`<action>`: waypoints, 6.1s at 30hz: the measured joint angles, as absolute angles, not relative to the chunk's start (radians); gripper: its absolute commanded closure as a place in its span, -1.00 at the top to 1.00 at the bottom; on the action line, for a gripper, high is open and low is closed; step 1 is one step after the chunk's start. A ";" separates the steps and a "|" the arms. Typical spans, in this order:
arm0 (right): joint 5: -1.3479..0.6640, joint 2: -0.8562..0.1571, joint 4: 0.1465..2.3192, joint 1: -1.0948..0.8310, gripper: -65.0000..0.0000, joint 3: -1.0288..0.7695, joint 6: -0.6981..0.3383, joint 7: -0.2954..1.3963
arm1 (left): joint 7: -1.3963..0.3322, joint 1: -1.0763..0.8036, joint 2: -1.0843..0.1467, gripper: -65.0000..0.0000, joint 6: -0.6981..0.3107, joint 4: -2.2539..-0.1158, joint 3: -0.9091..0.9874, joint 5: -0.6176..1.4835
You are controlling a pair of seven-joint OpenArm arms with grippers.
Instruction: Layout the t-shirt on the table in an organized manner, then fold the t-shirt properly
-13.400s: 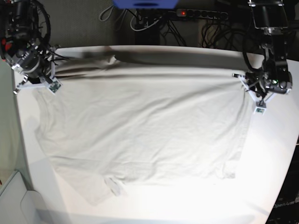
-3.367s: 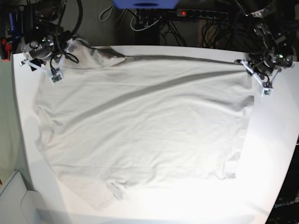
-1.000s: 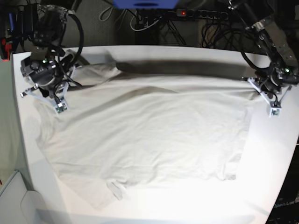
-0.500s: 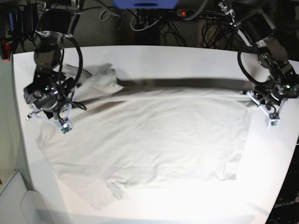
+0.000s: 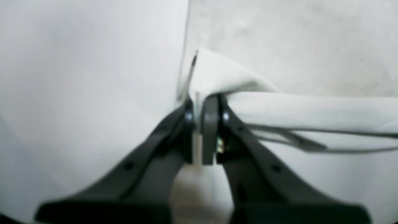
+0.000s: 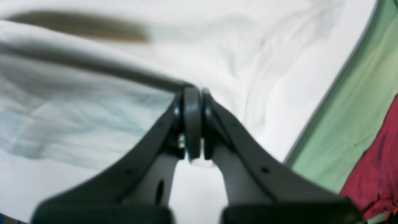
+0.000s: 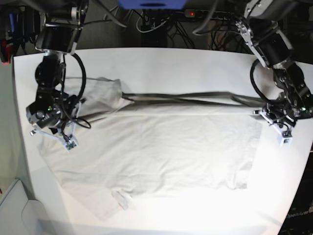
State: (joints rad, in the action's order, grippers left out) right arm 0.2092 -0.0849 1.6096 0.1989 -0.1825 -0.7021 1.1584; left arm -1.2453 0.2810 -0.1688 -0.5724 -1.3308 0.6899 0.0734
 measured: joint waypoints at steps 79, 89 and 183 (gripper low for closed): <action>0.209 -0.014 1.660 -0.010 0.13 -0.239 -0.702 1.135 | -0.975 0.128 -0.202 -0.28 -0.572 -1.275 0.620 0.214; 0.193 -0.012 1.625 -0.007 -0.69 -0.240 -0.699 1.079 | -0.975 0.125 -0.205 -0.28 -0.572 -1.276 0.620 0.214; 0.156 -0.127 1.460 0.146 0.01 -0.364 -0.702 1.019 | -0.955 0.172 -0.200 0.40 -0.572 -1.206 0.687 0.212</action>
State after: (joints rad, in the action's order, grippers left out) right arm 0.1558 -0.1272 1.4597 0.1459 -0.3637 -0.7021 1.0195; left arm -0.9546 0.1722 -0.2001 -0.5716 -1.2064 0.6868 0.2123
